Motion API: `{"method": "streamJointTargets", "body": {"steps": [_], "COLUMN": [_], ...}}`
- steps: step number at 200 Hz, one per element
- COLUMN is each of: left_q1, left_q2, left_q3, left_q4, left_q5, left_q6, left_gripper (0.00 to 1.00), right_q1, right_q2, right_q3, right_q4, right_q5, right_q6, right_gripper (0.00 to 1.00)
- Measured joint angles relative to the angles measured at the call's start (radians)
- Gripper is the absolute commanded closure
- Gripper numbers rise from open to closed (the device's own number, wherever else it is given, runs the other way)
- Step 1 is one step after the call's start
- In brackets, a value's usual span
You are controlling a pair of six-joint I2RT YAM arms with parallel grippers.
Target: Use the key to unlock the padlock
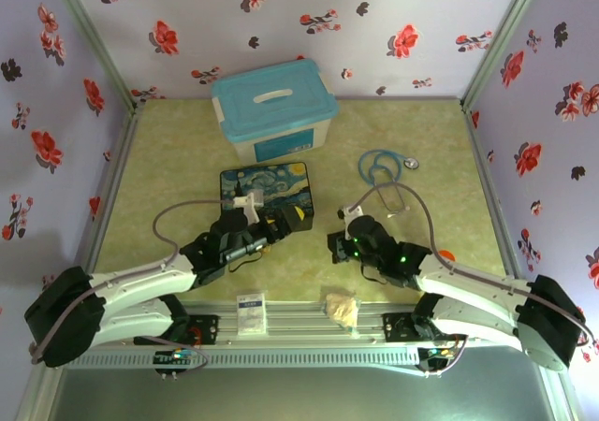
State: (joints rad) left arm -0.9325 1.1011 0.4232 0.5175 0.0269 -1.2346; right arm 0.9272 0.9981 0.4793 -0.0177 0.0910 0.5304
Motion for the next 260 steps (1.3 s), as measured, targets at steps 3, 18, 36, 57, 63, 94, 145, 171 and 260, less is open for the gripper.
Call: {"method": "streamJointTargets", "body": {"steps": [3, 18, 36, 57, 63, 94, 145, 171, 260], "left_q1": [0.000, 0.000, -0.002, -0.003, -0.004, -0.010, -0.018, -0.018, -0.018], "left_q2": [-0.002, -0.008, -0.008, -0.004, 0.001, 0.019, 0.035, 0.072, -0.024], "left_q3": [0.000, 0.000, -0.010, -0.051, -0.067, -0.114, -0.133, -0.156, -0.183], "left_q4": [0.008, 0.055, 0.130, 0.207, 0.227, 0.281, 0.393, 0.465, 0.392], "left_q5": [-0.001, -0.002, -0.010, -0.037, -0.049, -0.106, -0.189, -0.215, -0.282], "left_q6": [-0.017, -0.087, -0.179, -0.271, -0.301, -0.396, -0.469, -0.496, -0.490], "left_gripper": [0.07, 0.04, 0.02, 0.00, 0.00, 0.00, 0.00, 0.02, 0.17], "right_q1": [0.000, 0.000, 0.000, 0.000, 0.001, 0.018, 0.079, 0.105, 0.113], "right_q2": [0.003, 0.048, 0.120, 0.202, 0.221, 0.307, 0.391, 0.405, 0.335], "right_q3": [0.010, 0.079, 0.147, 0.192, 0.199, 0.212, 0.212, 0.209, 0.114], "right_q4": [0.005, 0.060, 0.139, 0.230, 0.250, 0.353, 0.505, 0.549, 0.571], "right_q5": [0.002, 0.007, 0.002, -0.019, -0.027, -0.062, -0.095, -0.105, -0.105], "right_q6": [-0.003, -0.017, -0.033, -0.041, -0.042, -0.044, -0.025, -0.014, 0.005], "right_gripper": [1.00, 1.00, 1.00, 1.00, 1.00, 1.00, 1.00, 1.00, 1.00]}}
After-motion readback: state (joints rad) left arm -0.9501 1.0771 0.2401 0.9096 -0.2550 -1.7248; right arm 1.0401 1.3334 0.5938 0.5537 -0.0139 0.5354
